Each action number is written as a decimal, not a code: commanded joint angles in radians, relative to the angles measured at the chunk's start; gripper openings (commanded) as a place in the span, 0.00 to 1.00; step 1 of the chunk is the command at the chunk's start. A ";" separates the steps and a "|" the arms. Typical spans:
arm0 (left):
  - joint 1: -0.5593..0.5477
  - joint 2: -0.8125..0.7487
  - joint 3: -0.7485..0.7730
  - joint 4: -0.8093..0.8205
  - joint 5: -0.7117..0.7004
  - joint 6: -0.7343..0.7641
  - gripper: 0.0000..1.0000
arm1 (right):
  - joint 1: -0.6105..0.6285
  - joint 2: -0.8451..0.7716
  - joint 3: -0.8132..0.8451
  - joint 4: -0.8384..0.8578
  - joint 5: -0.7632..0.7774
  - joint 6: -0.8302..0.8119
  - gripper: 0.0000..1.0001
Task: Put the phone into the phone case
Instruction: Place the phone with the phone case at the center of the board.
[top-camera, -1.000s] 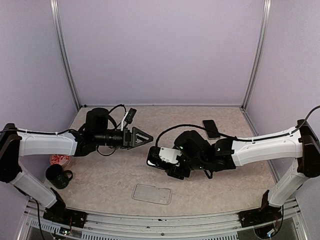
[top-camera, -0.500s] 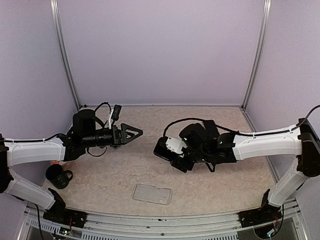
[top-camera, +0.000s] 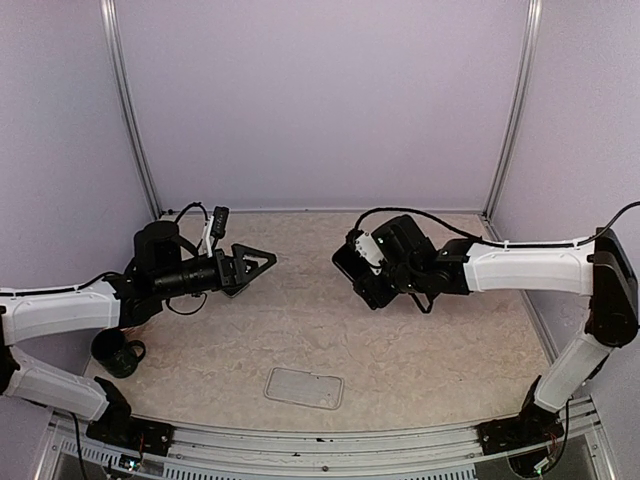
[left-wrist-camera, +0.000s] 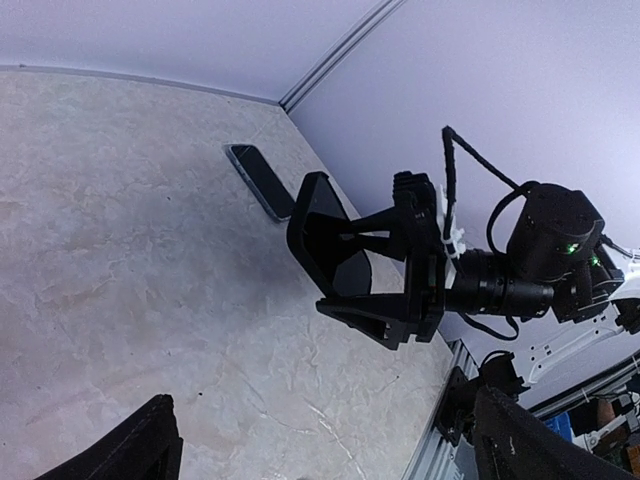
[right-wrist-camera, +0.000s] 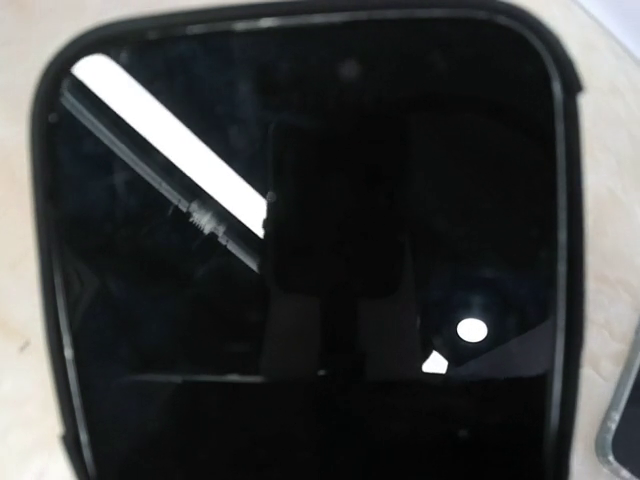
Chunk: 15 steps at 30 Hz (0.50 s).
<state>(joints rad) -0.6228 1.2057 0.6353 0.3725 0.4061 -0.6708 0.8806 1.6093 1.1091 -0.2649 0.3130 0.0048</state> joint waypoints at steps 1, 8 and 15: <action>0.006 -0.021 -0.011 0.010 -0.019 0.009 0.99 | -0.046 0.043 0.064 0.005 -0.001 0.137 0.59; 0.006 -0.039 -0.018 0.002 -0.030 0.010 0.99 | -0.108 0.107 0.125 0.010 -0.012 0.241 0.58; 0.006 -0.056 -0.039 0.006 -0.032 0.004 0.99 | -0.175 0.161 0.150 0.045 -0.063 0.340 0.59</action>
<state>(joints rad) -0.6228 1.1728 0.6159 0.3695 0.3836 -0.6708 0.7429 1.7485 1.2194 -0.2855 0.2787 0.2550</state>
